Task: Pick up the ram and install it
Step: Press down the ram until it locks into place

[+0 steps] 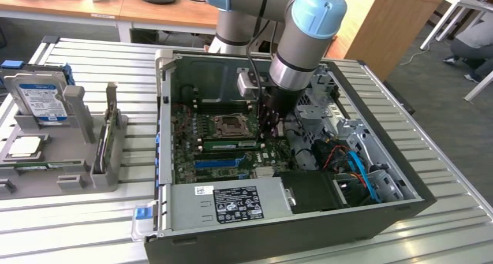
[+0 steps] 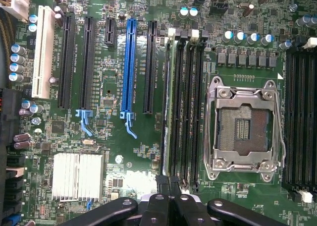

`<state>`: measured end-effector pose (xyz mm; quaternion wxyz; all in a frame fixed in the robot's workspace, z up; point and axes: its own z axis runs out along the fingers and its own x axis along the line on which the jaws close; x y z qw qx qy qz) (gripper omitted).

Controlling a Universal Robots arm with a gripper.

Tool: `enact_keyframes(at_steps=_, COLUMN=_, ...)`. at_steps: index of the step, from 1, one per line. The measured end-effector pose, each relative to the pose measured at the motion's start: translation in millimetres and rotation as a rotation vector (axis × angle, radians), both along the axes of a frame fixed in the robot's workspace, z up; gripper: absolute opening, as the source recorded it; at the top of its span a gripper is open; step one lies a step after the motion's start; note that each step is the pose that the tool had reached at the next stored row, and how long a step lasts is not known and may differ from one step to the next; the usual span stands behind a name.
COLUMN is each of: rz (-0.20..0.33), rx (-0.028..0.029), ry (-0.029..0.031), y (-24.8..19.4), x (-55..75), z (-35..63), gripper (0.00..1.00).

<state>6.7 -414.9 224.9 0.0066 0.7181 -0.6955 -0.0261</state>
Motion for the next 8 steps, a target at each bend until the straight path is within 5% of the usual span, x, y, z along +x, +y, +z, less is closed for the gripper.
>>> enact_keyframes(at_steps=8, rz=0.000, rx=0.0000, ry=0.0000, y=0.0, x=0.0, z=-0.6, gripper=0.11)
